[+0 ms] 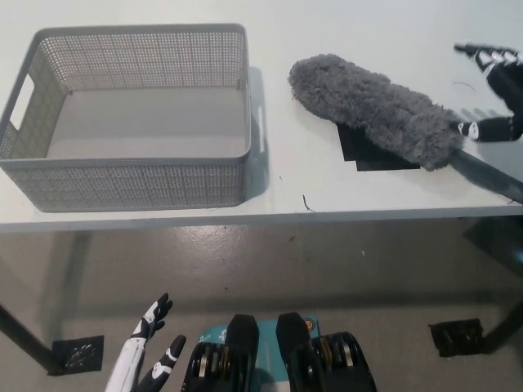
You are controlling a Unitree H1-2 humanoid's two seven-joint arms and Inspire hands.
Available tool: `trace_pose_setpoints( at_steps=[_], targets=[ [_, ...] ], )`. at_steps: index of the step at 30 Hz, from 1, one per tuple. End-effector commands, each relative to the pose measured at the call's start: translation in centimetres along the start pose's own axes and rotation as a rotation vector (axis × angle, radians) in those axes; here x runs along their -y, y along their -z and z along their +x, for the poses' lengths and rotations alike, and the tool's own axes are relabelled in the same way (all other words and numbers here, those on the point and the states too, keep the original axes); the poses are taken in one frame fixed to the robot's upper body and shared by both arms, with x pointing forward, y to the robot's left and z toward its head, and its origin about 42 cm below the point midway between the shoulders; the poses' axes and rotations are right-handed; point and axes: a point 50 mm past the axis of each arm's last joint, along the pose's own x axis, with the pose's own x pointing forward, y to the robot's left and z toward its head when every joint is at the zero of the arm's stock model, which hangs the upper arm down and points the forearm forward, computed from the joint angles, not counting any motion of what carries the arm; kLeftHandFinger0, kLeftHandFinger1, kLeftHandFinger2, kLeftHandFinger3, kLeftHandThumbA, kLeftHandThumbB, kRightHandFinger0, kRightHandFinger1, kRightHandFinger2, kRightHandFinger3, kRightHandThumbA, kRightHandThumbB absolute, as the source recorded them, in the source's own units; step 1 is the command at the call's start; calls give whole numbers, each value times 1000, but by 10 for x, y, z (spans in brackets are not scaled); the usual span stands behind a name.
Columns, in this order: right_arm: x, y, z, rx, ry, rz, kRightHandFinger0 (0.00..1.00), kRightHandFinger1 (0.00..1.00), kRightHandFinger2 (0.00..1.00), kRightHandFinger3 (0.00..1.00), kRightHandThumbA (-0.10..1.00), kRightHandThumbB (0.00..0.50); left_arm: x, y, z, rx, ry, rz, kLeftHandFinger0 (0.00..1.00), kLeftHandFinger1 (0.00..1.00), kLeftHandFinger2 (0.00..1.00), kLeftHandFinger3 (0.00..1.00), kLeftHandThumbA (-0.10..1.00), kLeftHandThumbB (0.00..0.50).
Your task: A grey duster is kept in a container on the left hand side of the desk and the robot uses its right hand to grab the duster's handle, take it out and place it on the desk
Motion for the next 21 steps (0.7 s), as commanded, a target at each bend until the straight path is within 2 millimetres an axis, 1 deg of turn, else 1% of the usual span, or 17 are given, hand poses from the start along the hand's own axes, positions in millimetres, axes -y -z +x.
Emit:
trace_pose_setpoints(
  at_steps=[1,2,3,4,5,6,7,8,9,10,12,14,15,16,18,20,21],
  targets=[
    [172,-160,-165,753,711,548,1000,1000,1000,1000,1000,383,-11,-15,15,78,4,-5,1000,1000,1000,1000,876,131],
    [166,-168,-176,776,741,536,1000,1000,1000,1000,1000,378,-11,-14,15,79,6,-7,1000,1000,1000,1000,876,130],
    [145,-185,-205,841,816,511,1000,1000,1000,1000,1000,324,-10,-14,17,85,9,-8,1000,1000,1000,1000,877,126],
    [111,-191,-229,911,914,509,1000,1000,1000,1000,1000,407,-9,-13,16,84,13,-7,1000,1000,1000,1000,880,125],
    [94,-193,-240,926,954,513,1000,1000,1000,1000,1000,413,-7,-12,15,81,16,-9,1000,1000,1000,1000,883,125],
    [77,-196,-250,940,958,532,1000,1000,1000,1000,1000,318,-7,-12,14,80,19,-8,1000,1000,1000,1000,895,124],
    [61,-200,-263,956,959,554,1000,1000,1000,1000,1000,295,-6,-11,14,77,23,-10,1000,1000,1000,1000,899,124],
    [39,-214,-274,941,1000,634,1000,1000,1000,1000,1000,79,-4,-10,14,76,27,-13,1000,1000,1000,1000,900,122],
    [23,-231,-281,875,1094,698,1000,1000,1000,1000,1000,116,-3,-10,14,78,30,-16,1000,1000,1000,1000,897,115],
    [9,-243,-292,813,1134,753,1000,1000,1000,1000,1000,205,-2,-9,13,78,32,-20,1000,1000,1000,1000,900,122],
    [-11,-261,-315,775,1085,888,1000,1000,1000,1000,875,318,0,-7,10,71,38,-27,1000,1000,1000,1000,918,133],
    [-18,-266,-330,741,1068,907,1000,1000,1000,1000,833,320,1,-7,10,72,41,-27,1000,1000,1000,1000,923,129],
    [-24,-267,-344,683,1043,888,1000,1000,1000,1000,1000,229,1,-7,10,75,45,-26,1000,1000,1000,1000,920,118],
    [-25,-267,-347,690,1028,868,1000,1000,1000,1000,1000,227,1,-7,11,76,45,-27,1000,1000,1000,1000,919,119],
    [-23,-267,-339,789,934,952,1000,1000,1000,1000,1000,85,3,-8,13,80,45,-31,1000,1000,1000,1000,937,133],
    [-30,-264,-337,680,911,904,1000,1000,1000,1000,1000,109,6,-8,14,80,46,-37,1000,1000,1000,1000,943,136],
    [-42,-269,-337,553,961,851,1000,1000,1000,1000,1000,16,8,-8,15,80,49,-40,1000,1000,1000,1000,943,138]
  ],
)
